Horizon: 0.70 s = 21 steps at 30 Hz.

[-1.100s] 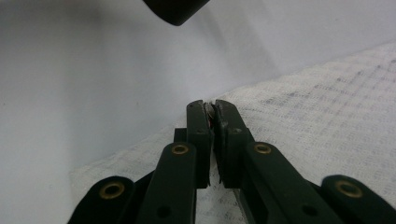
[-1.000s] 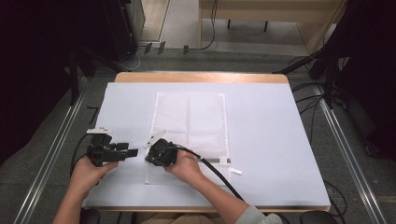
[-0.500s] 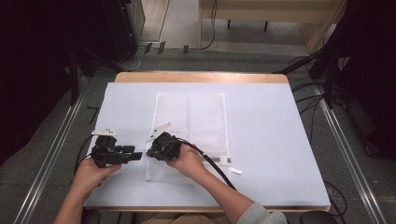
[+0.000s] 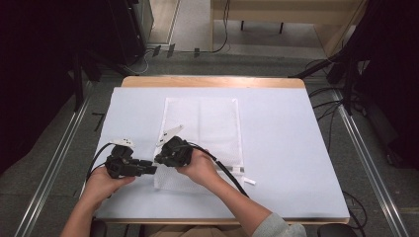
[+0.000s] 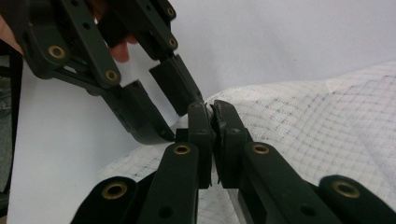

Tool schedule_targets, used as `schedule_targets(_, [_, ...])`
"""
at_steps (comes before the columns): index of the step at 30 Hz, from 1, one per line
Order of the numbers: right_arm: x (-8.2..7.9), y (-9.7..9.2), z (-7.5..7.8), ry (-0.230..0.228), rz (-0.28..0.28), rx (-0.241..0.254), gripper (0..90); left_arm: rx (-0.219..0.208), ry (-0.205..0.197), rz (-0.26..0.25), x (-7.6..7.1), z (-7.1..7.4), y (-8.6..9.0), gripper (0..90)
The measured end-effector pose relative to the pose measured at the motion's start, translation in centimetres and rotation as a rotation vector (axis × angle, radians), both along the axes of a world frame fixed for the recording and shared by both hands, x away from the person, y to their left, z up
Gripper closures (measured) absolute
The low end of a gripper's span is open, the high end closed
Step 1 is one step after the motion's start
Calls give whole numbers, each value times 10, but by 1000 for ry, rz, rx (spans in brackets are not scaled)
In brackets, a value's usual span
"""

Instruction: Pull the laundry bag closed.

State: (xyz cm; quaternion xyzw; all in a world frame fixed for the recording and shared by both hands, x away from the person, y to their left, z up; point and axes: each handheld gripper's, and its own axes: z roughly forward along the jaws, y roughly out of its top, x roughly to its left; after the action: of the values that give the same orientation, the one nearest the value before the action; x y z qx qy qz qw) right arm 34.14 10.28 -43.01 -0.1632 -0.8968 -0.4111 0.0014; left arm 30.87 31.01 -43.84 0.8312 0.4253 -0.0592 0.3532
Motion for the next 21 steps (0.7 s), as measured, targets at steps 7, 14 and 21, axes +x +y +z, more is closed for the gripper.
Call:
schedule_targets(7, [-2, -1, 3, 12, 18, 5, 880, 0, 4, -25, 2, 0, -4, 708])
schedule_targets(14, [-3, -2, 5, 10, 47, 9, 880, 4, -12, -44, 4, 0, -6, 767])
schedule_targets(21, [-3, -1, 3, 16, 53, 5, 880, 32, -20, -60, 4, 1, -8, 840])
